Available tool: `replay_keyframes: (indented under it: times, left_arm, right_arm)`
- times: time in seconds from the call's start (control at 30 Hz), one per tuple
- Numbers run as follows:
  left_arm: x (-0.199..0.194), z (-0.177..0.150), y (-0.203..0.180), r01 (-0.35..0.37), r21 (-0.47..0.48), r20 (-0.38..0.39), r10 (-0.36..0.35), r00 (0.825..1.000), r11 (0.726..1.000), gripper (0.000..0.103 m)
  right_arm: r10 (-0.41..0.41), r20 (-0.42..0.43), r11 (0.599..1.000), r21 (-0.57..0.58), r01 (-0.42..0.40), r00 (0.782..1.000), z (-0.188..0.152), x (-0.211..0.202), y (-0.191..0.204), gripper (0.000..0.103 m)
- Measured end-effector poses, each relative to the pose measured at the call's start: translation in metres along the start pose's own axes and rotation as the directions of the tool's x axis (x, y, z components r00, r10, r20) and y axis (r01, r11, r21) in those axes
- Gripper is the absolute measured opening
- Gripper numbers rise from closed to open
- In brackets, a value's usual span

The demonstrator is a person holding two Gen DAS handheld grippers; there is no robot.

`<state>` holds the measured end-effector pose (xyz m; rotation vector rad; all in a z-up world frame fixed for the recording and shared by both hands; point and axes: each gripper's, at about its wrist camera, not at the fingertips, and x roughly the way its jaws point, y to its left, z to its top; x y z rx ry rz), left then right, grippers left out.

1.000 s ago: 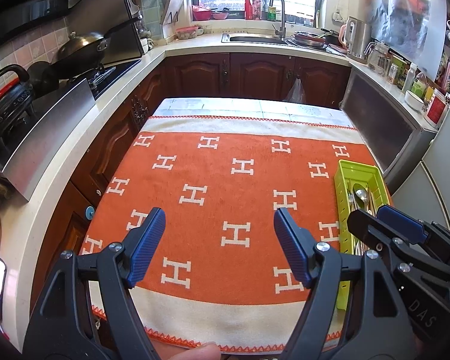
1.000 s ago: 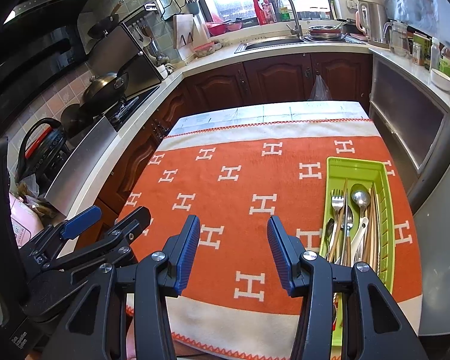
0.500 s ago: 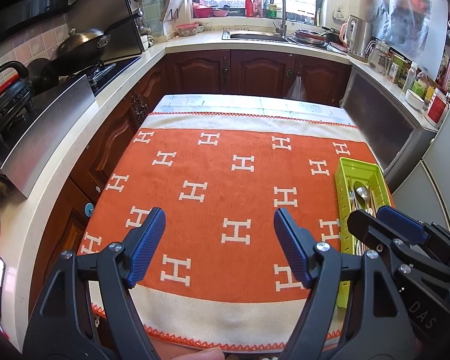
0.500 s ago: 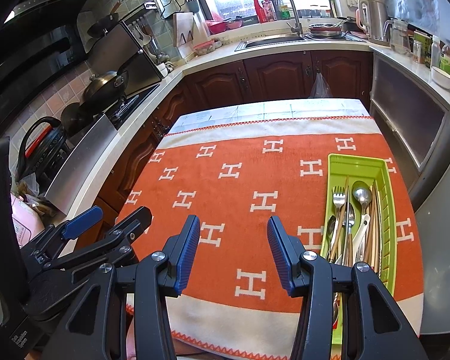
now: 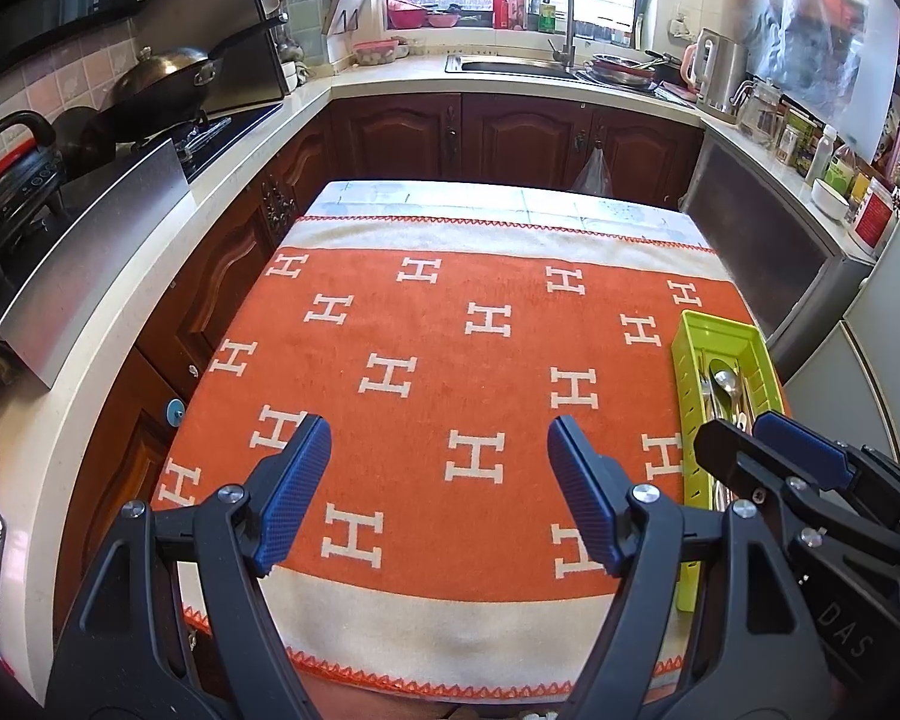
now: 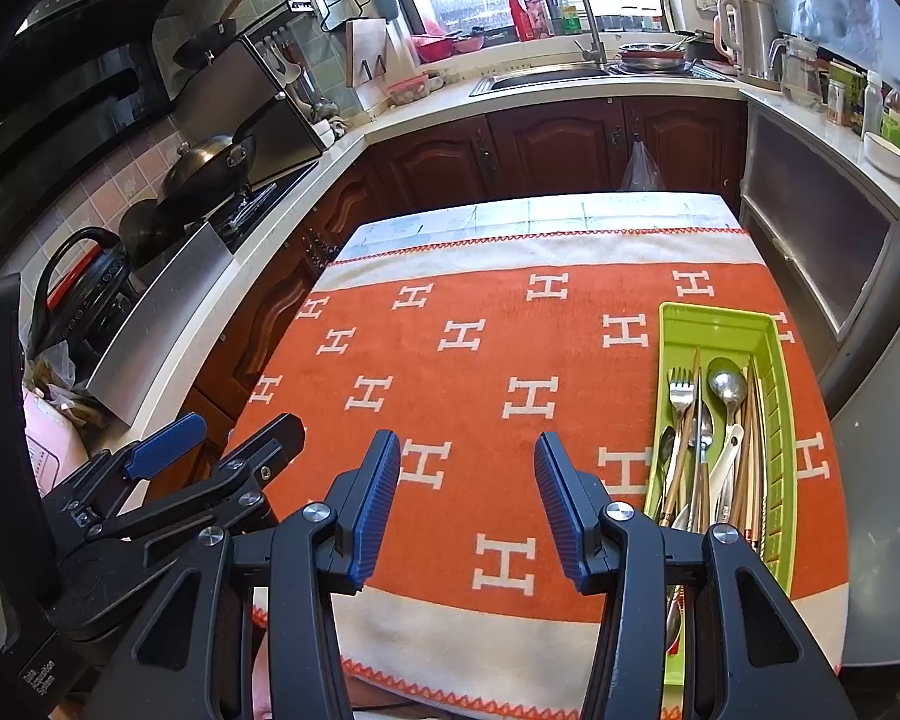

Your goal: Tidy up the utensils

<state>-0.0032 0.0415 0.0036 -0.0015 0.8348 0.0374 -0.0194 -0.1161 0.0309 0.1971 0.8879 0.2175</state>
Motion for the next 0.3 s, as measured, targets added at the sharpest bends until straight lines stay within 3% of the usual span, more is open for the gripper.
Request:
replay_keyframes:
  times: [0.3]
  left_arm:
    - [0.0075,-0.0032,0.0096,0.016,-0.022,-0.018,-0.017,1.000,1.000,0.073]
  right_arm:
    - [-0.014,-0.017,1.000,-0.014,0.014,1.000,-0.0011,0.0067,0.0055,0.047]
